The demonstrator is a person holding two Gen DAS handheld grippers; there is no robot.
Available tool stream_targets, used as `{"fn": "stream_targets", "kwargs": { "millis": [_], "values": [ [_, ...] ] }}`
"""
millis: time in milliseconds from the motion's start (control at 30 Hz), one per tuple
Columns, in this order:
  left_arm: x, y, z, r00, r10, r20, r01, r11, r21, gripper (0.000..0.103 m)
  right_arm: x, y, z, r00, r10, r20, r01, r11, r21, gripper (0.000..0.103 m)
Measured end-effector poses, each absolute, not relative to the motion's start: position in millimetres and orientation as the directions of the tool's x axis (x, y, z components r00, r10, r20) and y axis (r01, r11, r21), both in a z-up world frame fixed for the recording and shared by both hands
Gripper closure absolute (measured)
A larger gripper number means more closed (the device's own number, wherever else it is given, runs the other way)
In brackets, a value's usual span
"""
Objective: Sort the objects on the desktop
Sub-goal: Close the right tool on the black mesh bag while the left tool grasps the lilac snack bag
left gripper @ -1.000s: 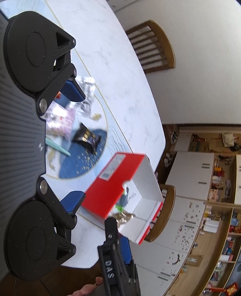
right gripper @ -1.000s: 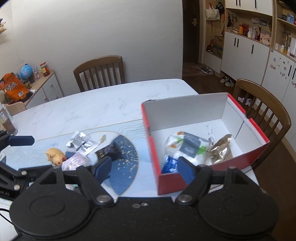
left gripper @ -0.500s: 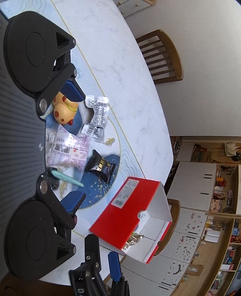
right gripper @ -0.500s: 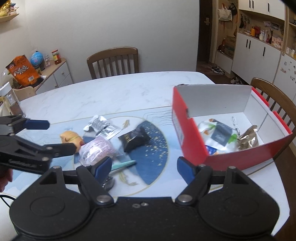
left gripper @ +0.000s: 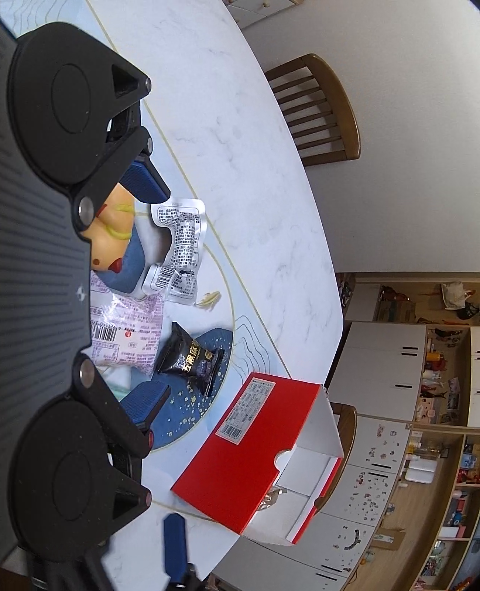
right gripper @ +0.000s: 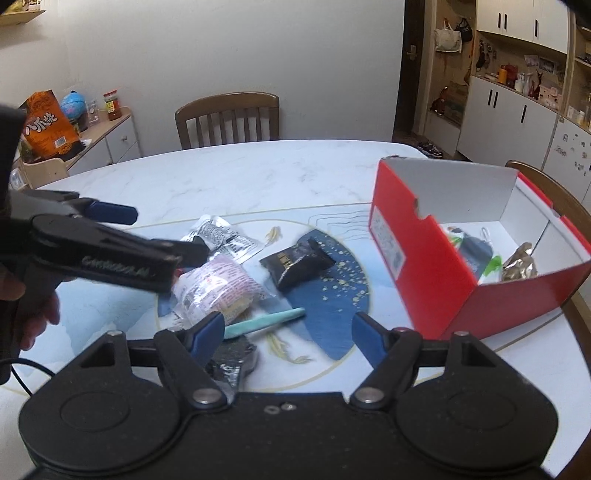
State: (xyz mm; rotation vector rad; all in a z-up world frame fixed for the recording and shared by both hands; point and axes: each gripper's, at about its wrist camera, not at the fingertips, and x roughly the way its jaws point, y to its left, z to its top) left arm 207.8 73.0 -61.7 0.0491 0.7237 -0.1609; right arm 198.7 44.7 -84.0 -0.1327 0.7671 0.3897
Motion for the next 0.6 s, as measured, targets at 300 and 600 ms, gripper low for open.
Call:
{"fn": "stream_targets", "kwargs": {
  "millis": [300,600],
  "values": [
    [226,70,-76,0.715,-0.149,-0.683,0.194,0.981,-0.011,0.001,190,75,-111,0.661,0.266,-0.702,-0.377,0.926,-0.003,0.028],
    [239,66,-86,0.686,-0.177,-0.705,0.232,0.973,-0.018,0.001,193,95,-138,0.622,0.261,-0.739,-0.384,0.923,0.002,0.029]
  ]
}}
